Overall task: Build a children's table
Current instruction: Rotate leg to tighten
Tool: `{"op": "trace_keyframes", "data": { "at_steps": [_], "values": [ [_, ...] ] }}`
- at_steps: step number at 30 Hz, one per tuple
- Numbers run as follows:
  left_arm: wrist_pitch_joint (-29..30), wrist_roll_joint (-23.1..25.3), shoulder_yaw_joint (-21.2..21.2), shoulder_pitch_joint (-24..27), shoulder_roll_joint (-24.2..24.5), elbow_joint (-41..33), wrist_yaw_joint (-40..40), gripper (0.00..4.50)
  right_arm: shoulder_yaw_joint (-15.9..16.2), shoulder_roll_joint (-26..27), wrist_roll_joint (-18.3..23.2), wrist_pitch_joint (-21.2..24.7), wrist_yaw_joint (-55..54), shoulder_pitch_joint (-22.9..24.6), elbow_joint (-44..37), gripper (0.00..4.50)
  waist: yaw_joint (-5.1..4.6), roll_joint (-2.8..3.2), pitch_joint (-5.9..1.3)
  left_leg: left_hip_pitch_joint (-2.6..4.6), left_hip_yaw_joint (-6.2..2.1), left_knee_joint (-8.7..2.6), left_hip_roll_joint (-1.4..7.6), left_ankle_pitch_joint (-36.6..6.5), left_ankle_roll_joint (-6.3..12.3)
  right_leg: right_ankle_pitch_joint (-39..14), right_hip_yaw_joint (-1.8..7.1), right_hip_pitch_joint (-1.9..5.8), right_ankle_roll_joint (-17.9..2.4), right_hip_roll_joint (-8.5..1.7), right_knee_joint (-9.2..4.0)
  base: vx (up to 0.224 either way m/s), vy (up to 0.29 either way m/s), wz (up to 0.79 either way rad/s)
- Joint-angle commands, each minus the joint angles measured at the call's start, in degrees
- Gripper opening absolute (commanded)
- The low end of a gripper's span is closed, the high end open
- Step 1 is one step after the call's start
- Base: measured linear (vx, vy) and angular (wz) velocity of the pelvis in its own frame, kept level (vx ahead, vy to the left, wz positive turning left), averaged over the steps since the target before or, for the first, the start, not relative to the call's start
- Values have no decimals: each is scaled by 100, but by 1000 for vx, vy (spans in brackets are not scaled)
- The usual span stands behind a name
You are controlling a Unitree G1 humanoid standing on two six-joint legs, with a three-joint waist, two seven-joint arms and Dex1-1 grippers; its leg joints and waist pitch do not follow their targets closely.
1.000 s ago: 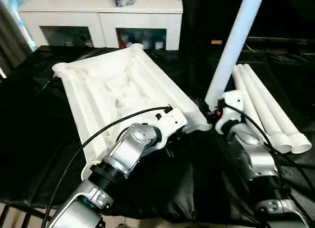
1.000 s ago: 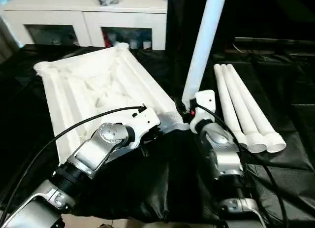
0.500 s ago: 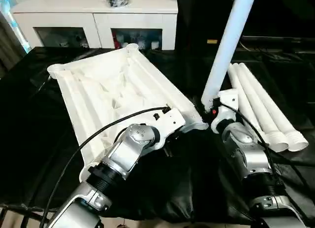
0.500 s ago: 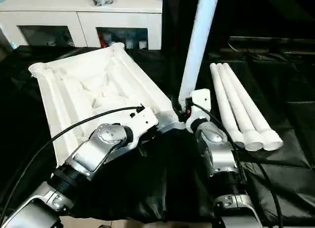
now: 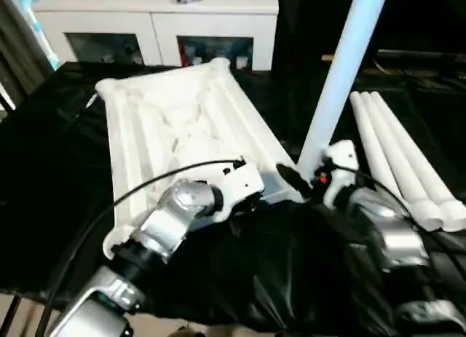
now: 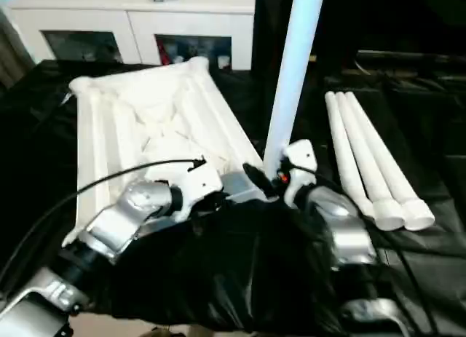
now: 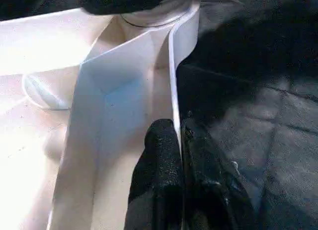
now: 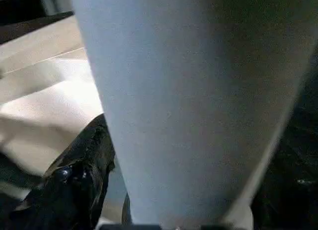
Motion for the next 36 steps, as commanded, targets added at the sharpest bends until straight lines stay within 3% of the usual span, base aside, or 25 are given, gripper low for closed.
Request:
{"op": "trace_keyframes", "data": {
  "at_steps": [1, 6, 10, 11, 13, 16, 23, 28, 29, 30, 32, 33, 36],
  "values": [
    [-391, -79, -91, -42, 125, -220, -351, 0, 270, -252, 211, 225, 764, 126, -393, 362, 26, -81, -381, 120, -158, -410, 464, -310, 789, 392, 177, 299, -1896, -411, -262, 0, 0, 0],
    [-855, -222, -137, -113, 448, -15, -1117, 0, 635, -788, 168, 431, 1664, 282, -583, 362, 103, -98, -387, 129, -146, -382, 477, -147, 943, 473, 170, 279, -1892, -420, -237, 0, 0, 0],
    [-923, -237, -147, -177, 519, 58, -1276, 0, 699, -862, 117, 443, 1821, 270, -531, 362, 128, -96, -376, 135, -137, -394, 480, -292, 793, 188, 165, 269, -1906, -408, -240, 0, 0, 0],
    [-971, -242, -150, -212, 549, 107, -1351, 0, 711, -884, 123, 472, 1889, 256, -517, 337, 129, -99, -374, 139, -135, -397, 479, -330, 774, 142, 166, 268, -1904, -411, -246, 0, 0, 0],
    [-1083, -255, -163, -307, 600, 252, -1525, 0, 764, -939, 176, 579, 2061, 206, -511, 337, 133, -105, -362, 148, -125, -406, 474, -510, 696, -96, 172, 266, -1878, -418, -275, 0, 0, 0],
    [-1199, -220, -184, -365, 628, 383, -1664, 0, 876, -1017, 144, 614, 2230, 175, -511, 301, 153, -110, -360, 163, -88, -414, 484, -658, 578, -323, 173, 251, -1828, -419, -285, 0, 0, 0],
    [-1240, -212, -122, -428, 593, 624, -1704, 0, 991, -997, 113, 595, 2331, 262, -562, 275, 167, -112, -380, 154, -73, -399, 481, -508, 607, -129, 164, 250, -1824, -418, -256, 0, 0, 0],
    [-888, -173, 125, -498, 282, 931, -1014, 0, 704, -443, 49, 588, 1278, 374, -402, 273, 151, -122, -352, 158, -67, -424, 473, -737, 507, -541, 174, 229, -1770, -425, -310, 0, 0, 0],
    [-888, -173, 125, -498, 282, 931, -1014, 0, 704, -443, 49, 588, 1278, 374, -402, 273, 133, -117, -341, 172, -77, -444, 468, -922, 383, -837, 174, 211, -1722, -425, -343, 0, 0, 0],
    [-763, -139, 206, -508, 124, 994, -705, 0, 600, -219, -73, 497, 762, 347, -263, 273, 124, -141, -347, 175, -81, -448, 465, -992, 334, -970, 172, 218, -1680, -429, -357, 0, 0, 0],
    [-601, -50, 229, -496, -68, 992, -346, 0, 478, 95, -308, 412, -78, 243, 20, 272, 75, -125, -325, 168, -95, -481, 468, -1114, 159, -1264, 178, 192, -1584, -429, -383, 0, 0, 0],
    [-519, -17, 225, -471, -172, 951, -193, 0, 402, 264, -355, 384, -441, 173, 160, 272, 32, -126, -321, 143, -127, -507, 449, -1301, 37, -1639, 159, 220, -1428, -433, -409, 0, 0, 0],
    [-337, 47, 195, -399, -402, 830, 79, 0, 289, 596, -451, 384, -1136, 7, 439, 272, -2, -131, -313, 174, -124, -508, 442, -1553, -24, -1920, 172, 168, -1305, -429, -464, 0, 0, 0]
  ]
}}
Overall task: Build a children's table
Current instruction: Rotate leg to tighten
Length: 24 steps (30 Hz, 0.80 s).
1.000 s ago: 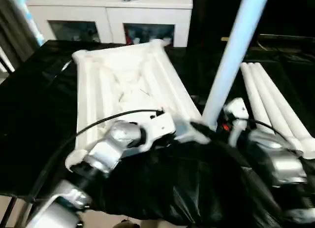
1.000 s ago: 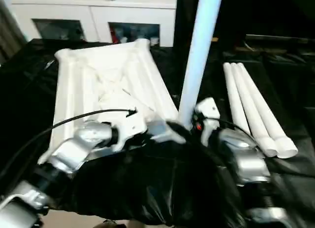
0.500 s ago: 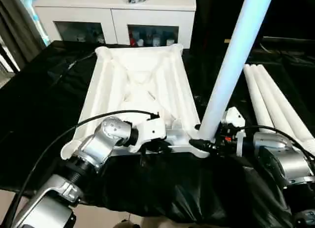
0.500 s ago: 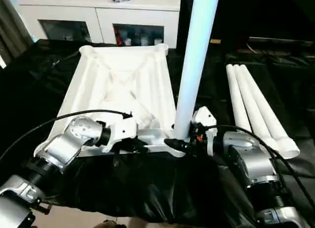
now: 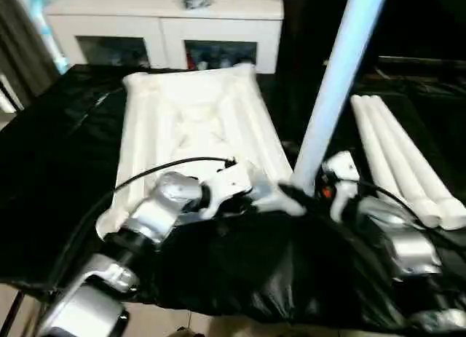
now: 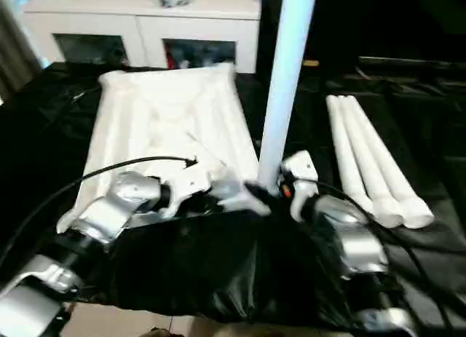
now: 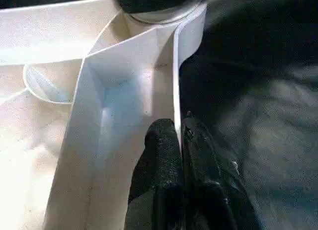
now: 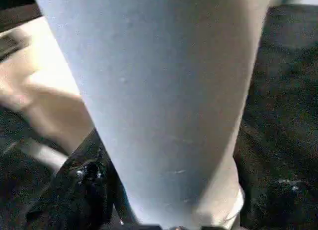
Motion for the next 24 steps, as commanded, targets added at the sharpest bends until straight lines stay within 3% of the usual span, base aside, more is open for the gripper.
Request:
{"op": "trace_keyframes", "data": {
  "at_steps": [1, 5, 8, 10, 13, 16, 20, 24],
  "values": [
    [218, 53, -39, 36, -394, -314, 456, 0, 183, 435, -258, 111, -751, -114, 459, 272, -34, -70, -297, 117, -249, -550, 413, -1627, -56, -1938, 182, 145, -1249, -364, -522, 0, 0, 0],
    [434, 120, -100, 144, -741, -519, 768, 0, 64, 852, -412, 73, -1558, -409, 795, 272, -93, -66, -309, 89, -250, -554, 409, -1557, -39, -1768, 180, 158, -1263, -359, -515, 0, 0, 0],
    [434, 149, -118, 166, -800, -554, 821, 0, -24, 980, -369, -53, -1599, -485, 875, 272, -60, -70, -339, 95, -230, -526, 408, -1370, 99, -1325, 186, 168, -1310, -350, -489, 0, 0, 0],
    [369, 143, -136, 166, -780, -557, 789, 0, -82, 1029, -272, -109, -1535, -521, 900, 342, -56, -75, -346, 76, -225, -518, 406, -1213, 200, -1038, 185, 191, -1377, -350, -462, 0, 0, 0],
    [204, 189, -168, 192, -637, -626, 648, 0, -101, 1003, -211, -176, -1393, -558, 880, 347, -49, -67, -353, 66, -225, -508, 409, -1065, 320, -829, 176, 214, -1459, -355, -437, 0, 0, 0],
    [32, 108, -146, 228, -489, -696, 352, 0, -64, 873, -238, -297, -1181, -551, 786, 380, -36, -61, -365, 71, -218, -493, 411, -969, 388, -689, 173, 216, -1512, -353, -420, 0, 0, 0],
    [-208, 8, -184, 263, -182, -719, -149, 0, 180, 421, -295, -320, -374, -438, 560, 380, -30, -45, -358, 71, -214, -488, 424, -937, 456, -511, 165, 223, -1574, -352, -396, 0, 0, 0],
    [-442, -97, -207, 237, 18, -661, -576, 0, 388, -44, -98, -195, 686, -201, 95, 380, 29, -21, -366, 102, -200, -476, 447, -906, 511, -384, 156, 220, -1633, -364, -378, 0, 0, 0]
  ]
}}
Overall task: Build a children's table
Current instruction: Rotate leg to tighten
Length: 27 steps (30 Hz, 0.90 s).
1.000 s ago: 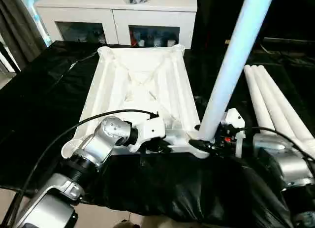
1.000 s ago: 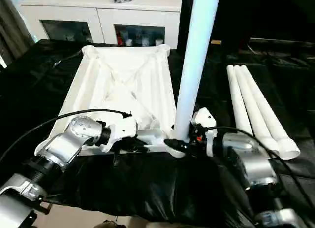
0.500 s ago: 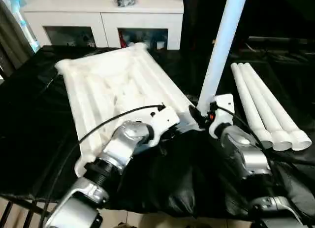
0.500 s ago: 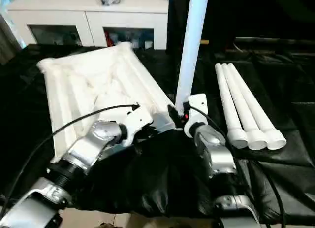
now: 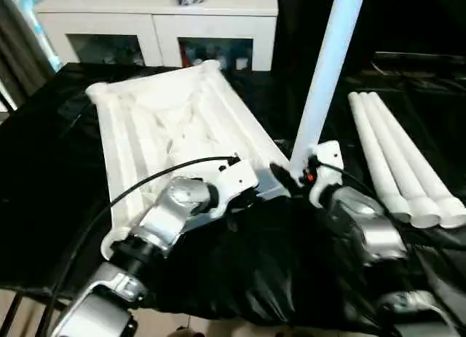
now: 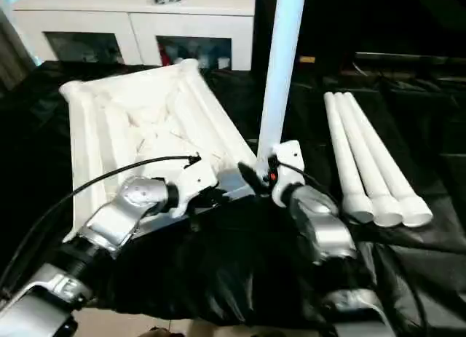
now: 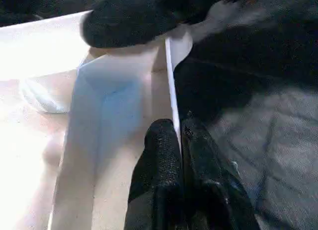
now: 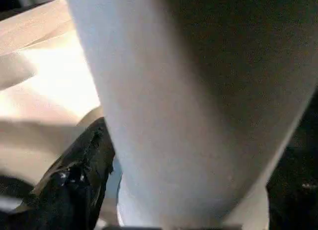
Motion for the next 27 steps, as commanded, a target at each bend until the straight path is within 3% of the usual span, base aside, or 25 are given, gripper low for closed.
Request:
{"op": "trace_keyframes", "data": {
  "at_steps": [1, 7, 13, 18, 23, 25, 26, 27],
  "values": [
    [-286, -158, -267, -38, -88, -239, -415, 0, 248, -64, 114, 94, 555, 45, -277, 380, 15, -49, -367, 147, -196, -474, 445, -890, 519, -351, 193, 248, -1640, -340, -376, 0, 0, 0],
    [-543, -261, -319, -143, 76, -40, -976, 0, 589, -717, 498, 418, 2040, 312, -863, 365, 126, -49, -369, 155, -190, -460, 464, -780, 607, -258, 166, 249, -1702, -361, -355, 0, 0, 0],
    [-820, -173, -407, -309, 217, 262, -1417, 0, 853, -1079, 392, 528, 2751, 344, -912, 319, 153, -68, -353, 140, -189, -470, 461, -981, 473, -680, 156, 255, -1656, -381, -388, 0, 0, 0],
    [-900, -162, -394, -371, 238, 384, -1536, 0, 866, -1105, 439, 606, 2872, 345, -953, 284, 160, -44, -352, 151, -203, -496, 475, -1072, 341, -811, 153, 247, -1626, -380, -394, 0, 0, 0],
    [-955, -181, -311, -435, 220, 552, -1564, 0, 908, -1077, 480, 683, 2897, 382, -1033, 278, 173, -43, -371, 142, -201, -477, 472, -923, 390, -485, 149, 264, -1691, -387, -358, 0, 0, 0],
    [-823, -171, -216, -451, 121, 606, -1322, 0, 766, -862, 413, 646, 2445, 377, -913, 277, 173, -41, -365, 141, -196, -477, 470, -948, 400, -533, 147, 259, -1703, -390, -368, 0, 0, 0],
    [-323, -91, -18, -464, -172, 672, -566, 0, 462, -371, 194, 570, 1266, 301, -557, 277, 149, -35, -350, 143, -190, -490, 474, -983, 337, -619, 161, 229, -1700, -388, -371, 0, 0, 0],
    [-323, -91, -18, -464, -172, 672, -566, 0, 462, -371, 194, 570, 1266, 301, -557, 277, 120, -34, -343, 141, -187, -494, 461, -1048, 272, -725, 160, 216, -1700, -386, -377, 0, 0, 0]
  ]
}}
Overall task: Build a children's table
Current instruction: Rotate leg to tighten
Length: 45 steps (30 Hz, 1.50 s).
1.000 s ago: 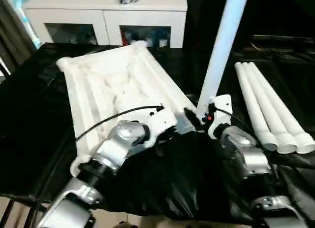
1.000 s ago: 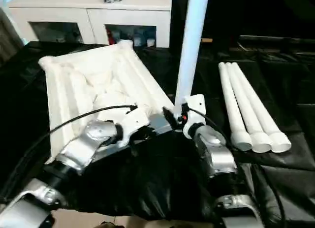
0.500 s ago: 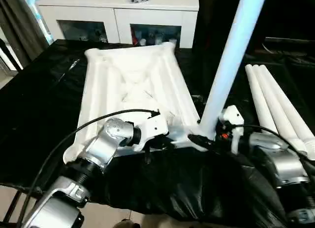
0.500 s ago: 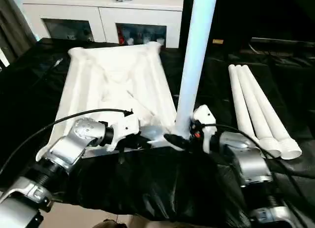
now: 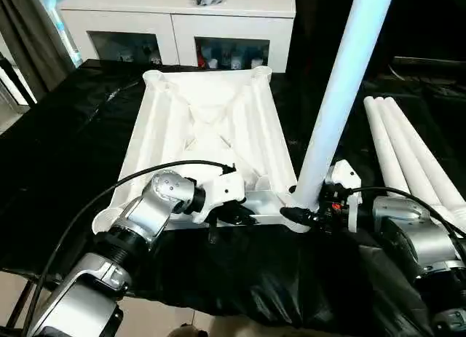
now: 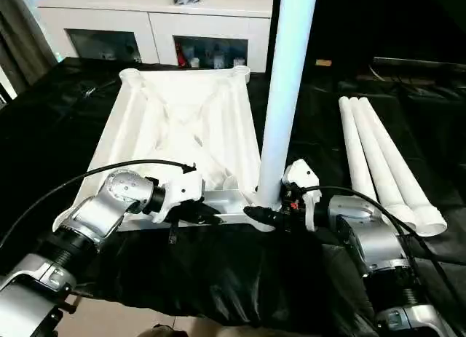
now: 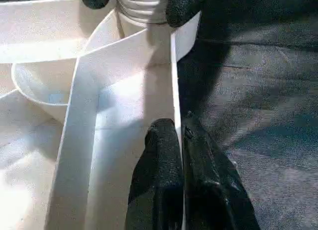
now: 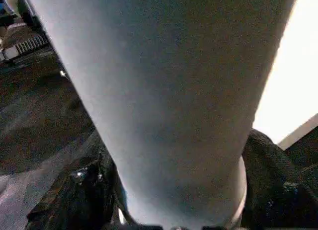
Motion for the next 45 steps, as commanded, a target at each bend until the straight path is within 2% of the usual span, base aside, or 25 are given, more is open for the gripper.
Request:
{"op": "trace_keyframes", "data": {
  "at_steps": [1, 3, 5, 6, 8, 12, 13, 15, 16, 17, 20, 23, 24, 28, 29, 30, 31, 34, 36, 37, 39, 40, 41, 44, 45],
  "values": [
    [322, 45, -43, -170, -494, -18, 772, 0, 173, 518, -102, -51, -796, -65, 181, 277, -43, -75, -317, 136, -218, -525, 427, -1338, 111, -1293, 201, 199, -1577, -387, -455, 0, 0, 0],
    [490, 159, 3, -172, -729, 6, 1257, 0, 67, 792, -306, -112, -1557, -145, 446, 277, -94, -62, -299, 168, -237, -551, 433, -1644, -62, -1833, 215, 163, -1382, -382, -515, 0, 0, 0],
    [627, 245, 34, -180, -925, 22, 1605, 0, -17, 1018, -387, -119, -2067, -239, 655, 276, -145, -66, -293, 154, -253, -570, 422, -1776, -121, -1976, 213, 166, -1298, -375, -533, 0, 0, 0],
    [739, 263, 63, -169, -1068, -5, 1812, 0, -49, 1161, -467, -135, -2431, -318, 808, 276, -145, -49, -298, 162, -254, -565, 418, -1780, -146, -1985, 212, 156, -1267, -374, -539, 0, 0, 0],
    [848, 290, 76, -146, -1236, -57, 2024, 0, -97, 1366, -535, -164, -2864, -428, 996, 276, -157, -62, -299, 160, -248, -563, 404, -1799, -138, -1997, 216, 146, -1212, -367, -561, 0, 0, 0],
    [854, 435, -22, -79, -1408, -211, 2158, 0, -251, 1747, -717, -408, -3509, -692, 1305, 276, -182, -56, -326, 124, -244, -560, 394, -1566, -28, -1625, 212, 160, -1214, -355, -542, 0, 0, 0],
    [811, 449, -51, -69, -1399, -238, 2132, 0, -284, 1774, -664, -433, -3477, -707, 1307, 346, -186, -53, -329, 122, -236, -551, 393, -1539, 14, -1499, 215, 168, -1245, -357, -535, 0, 0, 0],
    [751, 473, -111, -40, -1356, -299, 2082, 0, -343, 1801, -582, -471, -3398, -734, 1317, 352, -183, -74, -343, 97, -236, -544, 402, -1341, 135, -1159, 213, 201, -1326, -362, -492, 0, 0, 0],
    [655, 477, -154, -15, -1301, -343, 2007, 0, -353, 1779, -534, -483, -3309, -735, 1297, 352, -182, -65, -343, 97, -234, -544, 404, -1298, 165, -1099, 212, 201, -1346, -359, -488, 0, 0, 0],
    [655, 477, -154, -15, -1301, -343, 2007, 0, -353, 1779, -534, -483, -3309, -735, 1297, 383, -184, -58, -338, 100, -227, -543, 409, -1272, 205, -1031, 208, 198, -1385, -357, -485, 0, 0, 0],
    [374, 366, -234, 139, -1016, -567, 1473, 0, -289, 1458, -447, -578, -2666, -643, 1053, 395, -181, -69, -359, 86, -226, -522, 413, -1155, 329, -794, 206, 229, -1460, -363, -456, 0, 0, 0],
    [186, 320, -262, 202, -796, -629, 1162, 0, -181, 1126, -390, -608, -2068, -532, 837, 395, -168, -43, -360, 89, -214, -503, 419, -1015, 461, -554, 200, 233, -1529, -358, -435, 0, 0, 0],
    [172, 312, -266, 217, -737, -641, 1081, 0, -142, 1022, -393, -632, -1888, -493, 776, 395, -154, -54, -356, 83, -211, -497, 422, -971, 495, -490, 203, 241, -1547, -362, -425, 0, 0, 0],
    [-21, 240, -268, 256, -515, -667, 738, 0, -55, 655, -280, -653, -1170, -347, 538, 395, -131, -38, -354, 100, -205, -494, 433, -998, 520, -525, 202, 230, -1602, -362, -424, 0, 0, 0],
    [-75, 136, -247, 276, -399, -713, 507, 0, 3, 441, -149, -597, -678, -248, 340, 395, -102, -22, -353, 117, -205, -496, 439, -1008, 511, -526, 202, 231, -1606, -363, -427, 0, 0, 0],
    [-85, 115, -243, 280, -371, -725, 446, 0, 15, 395, -120, -577, -570, -226, 294, 395, -94, -27, -353, 123, -200, -493, 441, -1038, 511, -531, 203, 225, -1621, -362, -425, 0, 0, 0],
    [-170, -3, -218, 294, -211, -764, 91, 0, 93, 121, 71, -442, 58, -102, 22, 395, -66, -40, -352, 120, -205, -500, 446, -1044, 520, -525, 202, 239, -1620, -358, -421, 0, 0, 0],
    [-272, -103, -204, 270, -36, -722, -297, 0, 202, -166, 216, -285, 624, 6, -219, 395, -17, -21, -362, 120, -193, -488, 466, -883, 586, -278, 190, 231, -1674, -347, -371, 0, 0, 0],
    [-319, -170, -223, 253, 81, -719, -564, 0, 296, -323, 264, -207, 938, 62, -327, 395, 3, -24, -355, 115, -190, -487, 467, -915, 590, -347, 188, 230, -1714, -364, -373, 0, 0, 0],
    [-346, -227, -233, 238, 168, -714, -772, 0, 384, -436, 266, -166, 1161, 93, -380, 395, 11, -3, -356, 116, -192, -488, 466, -935, 568, -388, 187, 228, -1711, -369, -374, 0, 0, 0],
    [-355, -305, -248, 216, 284, -706, -1036, 0, 510, -593, 239, -159, 1435, 127, -441, 395, 23, -25, -352, 114, -192, -492, 464, -970, 539, -481, 185, 239, -1699, -363, -378, 0, 0, 0],
    [-406, -314, -252, 197, 335, -675, -1120, 0, 561, -646, 227, -141, 1537, 118, -444, 395, 28, 7, -353, 123, -190, -493, 468, -994, 510, -503, 189, 221, -1708, -366, -384, 0, 0, 0],
    [-418, -316, -252, 194, 345, -668, -1136, 0, 570, -657, 229, -132, 1558, 116, -450, 368, 33, 2, -358, 132, -189, -489, 468, -1004, 496, -491, 186, 218, -1721, -362, -382, 0, 0, 0],
    [-544, -315, -264, 160, 484, -565, -1376, 0, 679, -768, 195, -92, 1806, 61, -460, 361, 55, 10, -355, 137, -191, -497, 470, -1026, 432, -479, 191, 215, -1732, -362, -379, 0, 0, 0],
    [-545, -315, -263, 153, 506, -545, -1414, 0, 704, -781, 181, -93, 1847, 41, -451, 344, 59, 17, -359, 137, -190, -495, 466, -1036, 422, -479, 189, 219, -1738, -362, -376, 0, 0, 0]
  ]
}}
